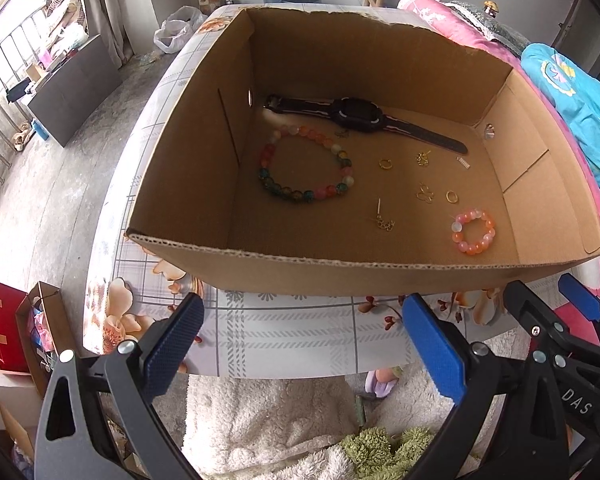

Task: Organize jewelry

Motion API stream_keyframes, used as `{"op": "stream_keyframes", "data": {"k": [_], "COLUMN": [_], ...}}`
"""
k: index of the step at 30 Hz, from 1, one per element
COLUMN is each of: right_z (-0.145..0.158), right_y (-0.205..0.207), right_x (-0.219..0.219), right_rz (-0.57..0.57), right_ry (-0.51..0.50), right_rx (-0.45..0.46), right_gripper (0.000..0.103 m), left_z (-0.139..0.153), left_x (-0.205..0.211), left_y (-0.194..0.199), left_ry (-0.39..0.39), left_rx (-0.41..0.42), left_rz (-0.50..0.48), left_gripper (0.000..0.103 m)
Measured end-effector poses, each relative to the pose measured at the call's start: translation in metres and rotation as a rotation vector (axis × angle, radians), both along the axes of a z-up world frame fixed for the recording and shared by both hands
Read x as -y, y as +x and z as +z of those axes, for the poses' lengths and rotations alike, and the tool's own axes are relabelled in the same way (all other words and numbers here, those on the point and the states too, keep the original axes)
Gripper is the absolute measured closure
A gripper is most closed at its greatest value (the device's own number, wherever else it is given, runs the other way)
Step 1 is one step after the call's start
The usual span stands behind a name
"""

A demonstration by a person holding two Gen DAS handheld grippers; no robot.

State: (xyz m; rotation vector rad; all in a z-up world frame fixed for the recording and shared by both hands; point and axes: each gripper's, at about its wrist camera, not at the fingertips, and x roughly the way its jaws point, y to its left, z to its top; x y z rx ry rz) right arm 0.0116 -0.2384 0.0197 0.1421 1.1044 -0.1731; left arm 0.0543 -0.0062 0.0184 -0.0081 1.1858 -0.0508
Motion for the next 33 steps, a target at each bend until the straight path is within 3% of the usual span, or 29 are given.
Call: {"op": "stream_keyframes", "data": {"k": [33], "right_z": [-0.0029], "right_y": [0.0022], "right_x": [-0.0027], "right_rz": [0.0], "right_ry": [0.0], "right_rx": [-0.007], "right_gripper": [0.008], "left_z": [-0.0013], "left_x": [0.0005], "left_y": [0.0005], "left_ry": [0.008], "left_rx": [0.004], "left_rz": [-0.002], "left_gripper": [0.006]}}
